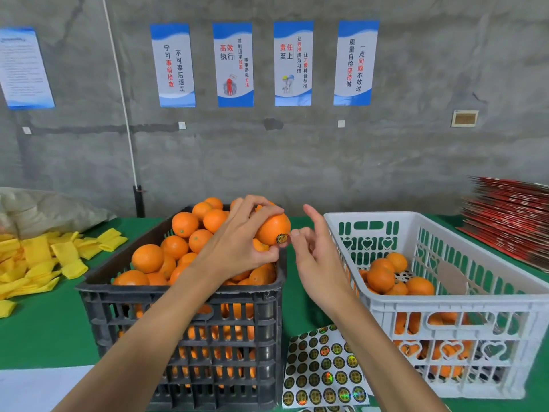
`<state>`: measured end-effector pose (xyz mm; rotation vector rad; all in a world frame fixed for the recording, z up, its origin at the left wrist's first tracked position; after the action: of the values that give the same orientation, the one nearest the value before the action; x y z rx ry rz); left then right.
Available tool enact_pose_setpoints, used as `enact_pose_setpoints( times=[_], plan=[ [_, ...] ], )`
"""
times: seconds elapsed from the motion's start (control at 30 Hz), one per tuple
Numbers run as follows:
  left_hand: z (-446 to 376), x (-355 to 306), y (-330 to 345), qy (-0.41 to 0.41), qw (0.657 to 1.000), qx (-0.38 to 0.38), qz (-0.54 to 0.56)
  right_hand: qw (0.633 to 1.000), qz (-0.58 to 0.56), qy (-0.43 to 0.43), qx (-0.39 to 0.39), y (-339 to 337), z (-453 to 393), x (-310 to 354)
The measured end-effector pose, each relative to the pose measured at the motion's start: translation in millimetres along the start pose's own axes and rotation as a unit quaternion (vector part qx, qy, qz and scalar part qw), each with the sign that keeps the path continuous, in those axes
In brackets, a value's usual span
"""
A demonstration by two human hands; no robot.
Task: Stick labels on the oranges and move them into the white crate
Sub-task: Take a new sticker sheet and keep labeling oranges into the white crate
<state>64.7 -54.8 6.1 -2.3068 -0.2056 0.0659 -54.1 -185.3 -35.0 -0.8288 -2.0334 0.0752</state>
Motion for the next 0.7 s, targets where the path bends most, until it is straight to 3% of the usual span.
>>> enact_pose_setpoints(
  times=[0.23, 0.37, 0.57, 0.63, 0.7],
  plan=[
    [1.9, -4.5, -5.9, 0.019, 1.000, 0.010, -0.019, 0.998, 0.047, 0.036, 0.000, 8.8, -4.4, -4.9],
    [2.5, -0.5, -6.9, -0.009, 0.998, -0.036, 0.057, 0.991, 0.111, 0.077, 0.002, 3.5, -5.0, -11.2],
    [-0.1, 0.1, -0.4, -0.004, 0.980, -0.011, 0.201, 0.995, -0.007, 0.090, 0.034, 5.1, -2.4, -19.9],
    [-0.4, -1.6, 1.9, -0.007, 0.972, 0.007, 0.236, 0.987, -0.116, 0.113, 0.018, 4.4, -1.5, -20.7],
    [0.2, -3.6, 2.9, -0.012, 0.958, 0.013, 0.287, 0.943, -0.299, 0.149, -0.011, 4.8, 1.4, -20.7]
  ],
)
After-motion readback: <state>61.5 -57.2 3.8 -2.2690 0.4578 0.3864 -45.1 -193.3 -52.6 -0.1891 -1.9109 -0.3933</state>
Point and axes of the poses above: each hand's wrist, its own z-axis away from the middle knuckle, its own y-axis out of the palm, x = y × z, the point moved 2 cm from there along -z, towards the middle knuckle, and after that the axes turned 12 degrees about x, right-handed, at the moved point
